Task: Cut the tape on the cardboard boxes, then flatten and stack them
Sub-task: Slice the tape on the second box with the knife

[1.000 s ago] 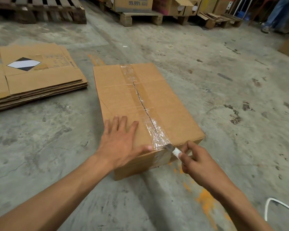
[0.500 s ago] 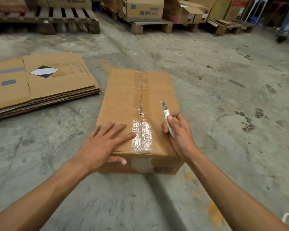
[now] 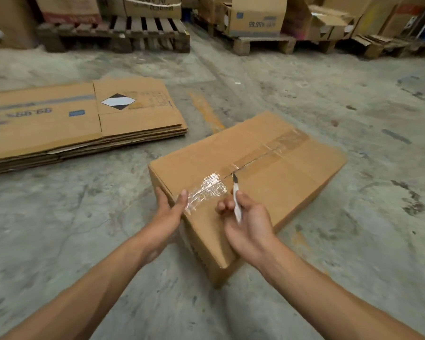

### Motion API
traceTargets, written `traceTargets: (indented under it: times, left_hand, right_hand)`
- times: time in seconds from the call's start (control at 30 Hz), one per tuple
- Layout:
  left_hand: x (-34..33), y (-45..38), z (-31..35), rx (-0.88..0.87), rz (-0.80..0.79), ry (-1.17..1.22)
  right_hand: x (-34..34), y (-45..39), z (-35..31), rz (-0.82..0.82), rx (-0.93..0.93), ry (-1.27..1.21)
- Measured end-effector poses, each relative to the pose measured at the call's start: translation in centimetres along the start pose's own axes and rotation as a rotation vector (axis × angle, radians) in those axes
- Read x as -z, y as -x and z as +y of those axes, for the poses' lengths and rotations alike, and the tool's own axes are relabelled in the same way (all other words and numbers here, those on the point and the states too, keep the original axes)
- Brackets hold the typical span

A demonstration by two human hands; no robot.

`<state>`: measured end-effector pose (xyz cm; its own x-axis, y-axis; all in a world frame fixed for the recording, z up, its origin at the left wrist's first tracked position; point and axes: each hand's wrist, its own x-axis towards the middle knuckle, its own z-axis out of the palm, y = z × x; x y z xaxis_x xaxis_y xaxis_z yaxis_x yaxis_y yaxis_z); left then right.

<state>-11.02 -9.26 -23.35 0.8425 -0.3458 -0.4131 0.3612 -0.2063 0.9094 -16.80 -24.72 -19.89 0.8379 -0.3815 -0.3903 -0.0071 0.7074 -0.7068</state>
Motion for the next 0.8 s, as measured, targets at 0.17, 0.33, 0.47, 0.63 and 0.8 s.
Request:
traceTargets:
  times: [0.17, 0.33, 0.47, 0.63, 0.8]
  left_hand:
    - [-2.1, -1.2, -2.4, -0.047, 0.169, 0.104]
    - [-1.3, -2.1, -2.2, -0.227, 0.212, 0.051]
    - [0.2, -3.4, -0.5, -0.231, 0.124, 0.049]
    - [3.6, -5.5, 2.4, -0.178, 0.079, -0.104]
    - [7.7, -7.4, 5.0, -0.054, 0.471, -0.533]
  right_hand:
    - [-1.0, -3.0, -3.7, -0.055, 0.022, -0.096]
    - [2.1, -7.1, -7.1, -0.175, 0.516, 0.927]
    - [2.9, -8.0, -6.2, -0.231, 0.546, 1.162]
    - [0.9, -5.1, -2.3, -0.272, 0.506, 0.917]
    - [-2.0, -4.5, 0.2, -0.229, 0.364, 0.589]
